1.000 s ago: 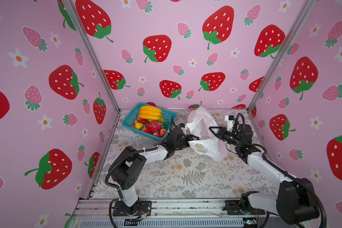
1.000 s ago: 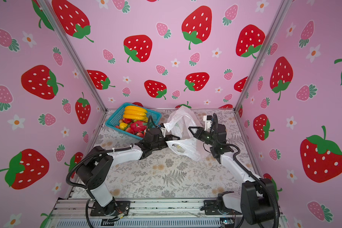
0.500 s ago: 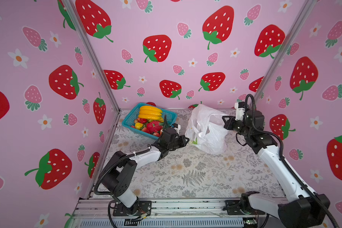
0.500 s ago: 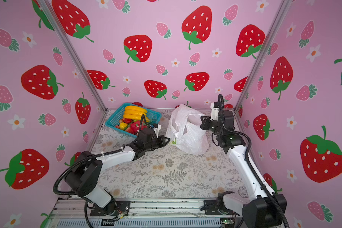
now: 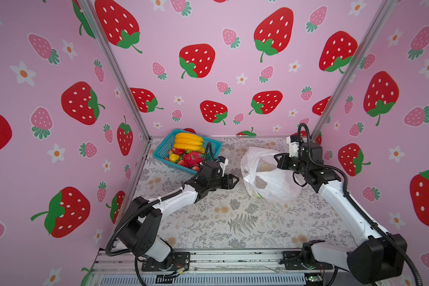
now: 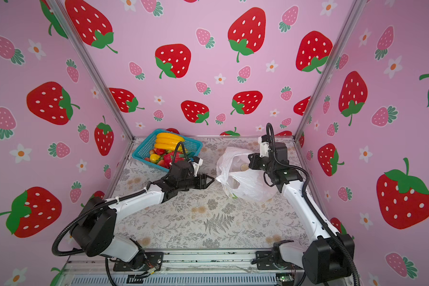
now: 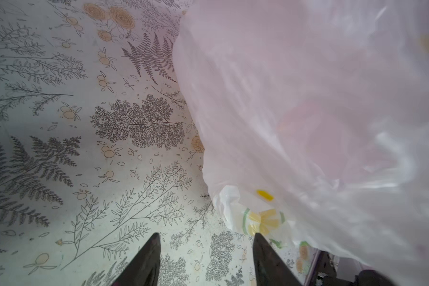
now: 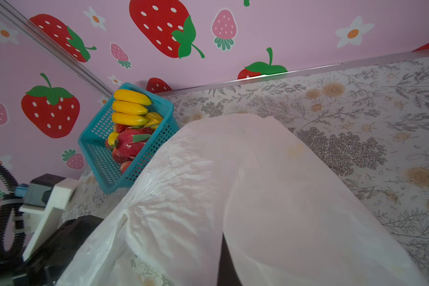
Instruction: Place the fake fruits into the plastic bag and tie a complex knot
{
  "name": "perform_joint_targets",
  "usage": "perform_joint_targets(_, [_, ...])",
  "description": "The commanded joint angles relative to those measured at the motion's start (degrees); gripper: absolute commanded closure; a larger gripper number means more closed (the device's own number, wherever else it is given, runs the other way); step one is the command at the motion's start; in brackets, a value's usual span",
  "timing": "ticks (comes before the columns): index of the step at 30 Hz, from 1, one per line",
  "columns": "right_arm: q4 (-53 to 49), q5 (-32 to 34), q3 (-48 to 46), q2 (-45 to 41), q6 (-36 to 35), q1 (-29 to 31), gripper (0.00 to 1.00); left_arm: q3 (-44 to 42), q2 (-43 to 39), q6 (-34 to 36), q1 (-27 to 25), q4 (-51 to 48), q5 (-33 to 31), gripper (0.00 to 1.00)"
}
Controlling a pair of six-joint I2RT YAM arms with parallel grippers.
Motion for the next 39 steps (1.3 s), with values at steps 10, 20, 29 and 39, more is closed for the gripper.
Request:
perform_joint_targets(10, [1.03,0.38,-0.94,1.57,2.82,0.71,1.00,2.50,-5.53,10.75,-3.86,-5.37,-7.78,0.28])
perform_joint_targets(20, [4.34,0.03,-1.83,3.45,5.01,3.14,1.00,4.05,-9.71,17.37,-19.20,-6.33,-29.46,0.07])
perform_joint_targets(29, [-0.29,-0.08,0.14,3.59,-0.33,4.27,0.99,13.12,2.21,22.40,-19.45,-9.09,-38.31,0.10])
perform_joint_targets(39, [-15.54,-7.27,4.64,3.15,-22.96,4.19,1.00,16.02,5.98,14.75,-8.10,-12.20,-22.22,0.63])
